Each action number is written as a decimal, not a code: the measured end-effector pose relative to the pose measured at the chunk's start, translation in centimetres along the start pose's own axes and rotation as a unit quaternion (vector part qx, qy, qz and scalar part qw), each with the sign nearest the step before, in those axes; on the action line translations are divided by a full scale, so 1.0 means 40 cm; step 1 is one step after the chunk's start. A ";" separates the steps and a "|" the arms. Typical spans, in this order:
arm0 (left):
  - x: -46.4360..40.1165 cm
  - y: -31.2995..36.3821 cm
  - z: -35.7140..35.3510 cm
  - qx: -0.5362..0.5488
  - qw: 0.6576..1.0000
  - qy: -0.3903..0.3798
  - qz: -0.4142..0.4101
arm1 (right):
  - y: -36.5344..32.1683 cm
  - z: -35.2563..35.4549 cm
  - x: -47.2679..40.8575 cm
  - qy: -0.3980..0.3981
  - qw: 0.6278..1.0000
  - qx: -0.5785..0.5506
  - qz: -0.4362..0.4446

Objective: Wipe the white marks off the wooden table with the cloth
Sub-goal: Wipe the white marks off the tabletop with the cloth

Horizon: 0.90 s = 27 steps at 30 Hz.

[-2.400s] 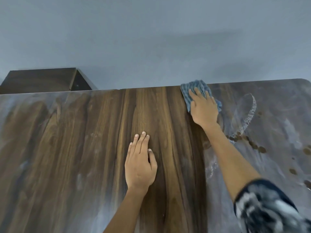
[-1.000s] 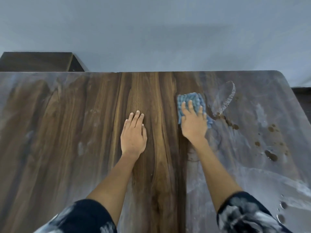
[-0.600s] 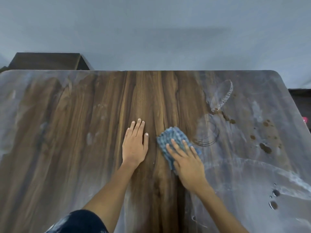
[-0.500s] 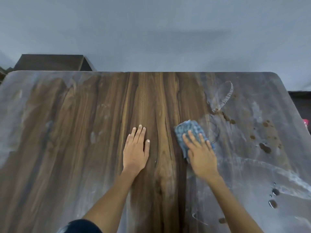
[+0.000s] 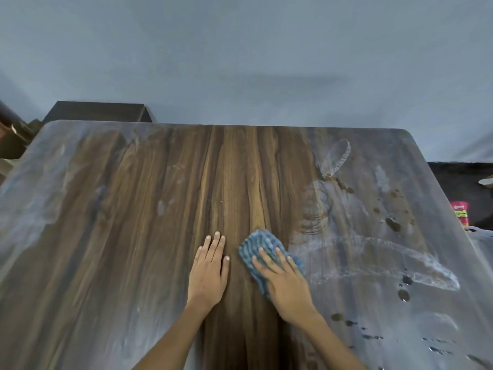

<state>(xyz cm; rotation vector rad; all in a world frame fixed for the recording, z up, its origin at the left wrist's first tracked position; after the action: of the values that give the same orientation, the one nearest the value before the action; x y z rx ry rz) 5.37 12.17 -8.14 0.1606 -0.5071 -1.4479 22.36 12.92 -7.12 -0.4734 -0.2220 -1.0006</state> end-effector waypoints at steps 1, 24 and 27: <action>0.019 -0.003 -0.004 0.001 1.000 -0.001 0.002 | 0.042 0.013 0.013 0.007 1.000 0.004 -0.030; 0.113 -0.001 -0.020 -0.029 0.999 -0.043 0.000 | 0.207 0.032 0.092 -0.025 0.995 0.027 -0.095; 0.119 0.004 -0.021 -0.035 0.998 -0.045 0.007 | 0.204 0.100 0.004 -0.018 0.984 -0.014 -0.177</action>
<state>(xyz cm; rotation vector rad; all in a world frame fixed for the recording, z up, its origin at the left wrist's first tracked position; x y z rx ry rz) 6.06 7.38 -7.69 0.0363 -0.5292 -1.4617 29.52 18.38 -5.83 -0.4876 -0.3318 -1.3459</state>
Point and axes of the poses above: each hand's wrist, its own x-axis away from the middle knuckle, its own z-axis out of the back of the hand, y = z × x, the point moved 8 cm from there along -x, towards the middle knuckle, and after that the axes turned 12 degrees about -y, right-handed, at the moved point
